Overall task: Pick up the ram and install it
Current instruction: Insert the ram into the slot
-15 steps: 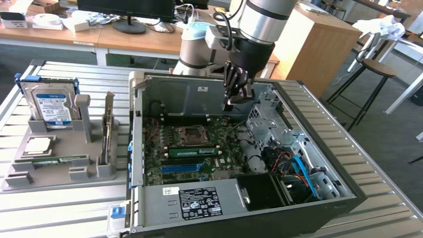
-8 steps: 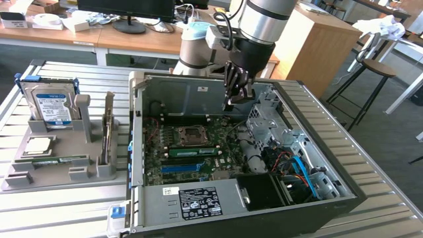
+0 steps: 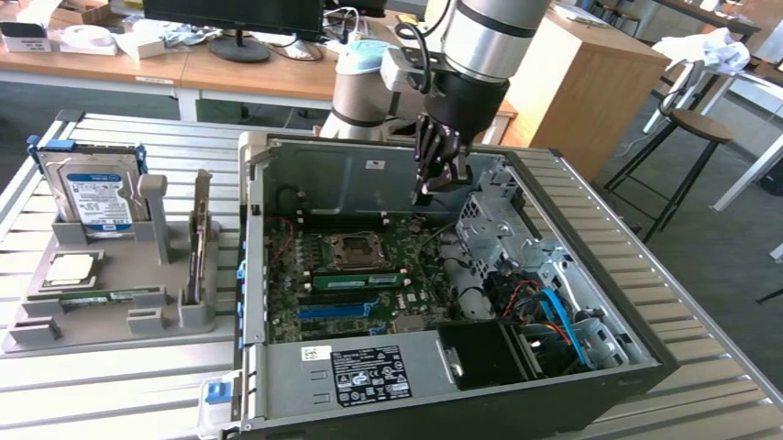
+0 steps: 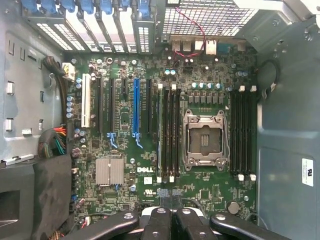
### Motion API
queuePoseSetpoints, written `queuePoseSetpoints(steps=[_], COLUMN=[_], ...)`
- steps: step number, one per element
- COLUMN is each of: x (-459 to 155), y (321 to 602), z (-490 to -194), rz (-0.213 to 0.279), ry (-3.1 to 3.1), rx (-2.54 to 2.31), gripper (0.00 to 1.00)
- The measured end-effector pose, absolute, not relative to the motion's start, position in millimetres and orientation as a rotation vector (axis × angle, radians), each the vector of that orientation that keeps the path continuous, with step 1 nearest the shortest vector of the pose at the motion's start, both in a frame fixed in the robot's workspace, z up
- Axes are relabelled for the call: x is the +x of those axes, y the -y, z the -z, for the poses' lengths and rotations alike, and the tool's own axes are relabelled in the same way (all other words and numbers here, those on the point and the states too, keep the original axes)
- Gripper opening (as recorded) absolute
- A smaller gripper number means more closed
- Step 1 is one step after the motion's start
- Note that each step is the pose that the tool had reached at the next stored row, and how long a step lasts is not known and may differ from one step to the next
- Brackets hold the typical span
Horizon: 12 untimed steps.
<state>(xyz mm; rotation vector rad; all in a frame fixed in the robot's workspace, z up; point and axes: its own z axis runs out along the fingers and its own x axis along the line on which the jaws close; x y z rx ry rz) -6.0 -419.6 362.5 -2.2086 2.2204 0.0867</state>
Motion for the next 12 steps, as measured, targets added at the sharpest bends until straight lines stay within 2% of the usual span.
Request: queuePoseSetpoints(steps=[12], x=[-6], y=[420], z=[-350], rz=[-0.087], ry=[-2.220], rx=[-2.208], gripper=[0.10])
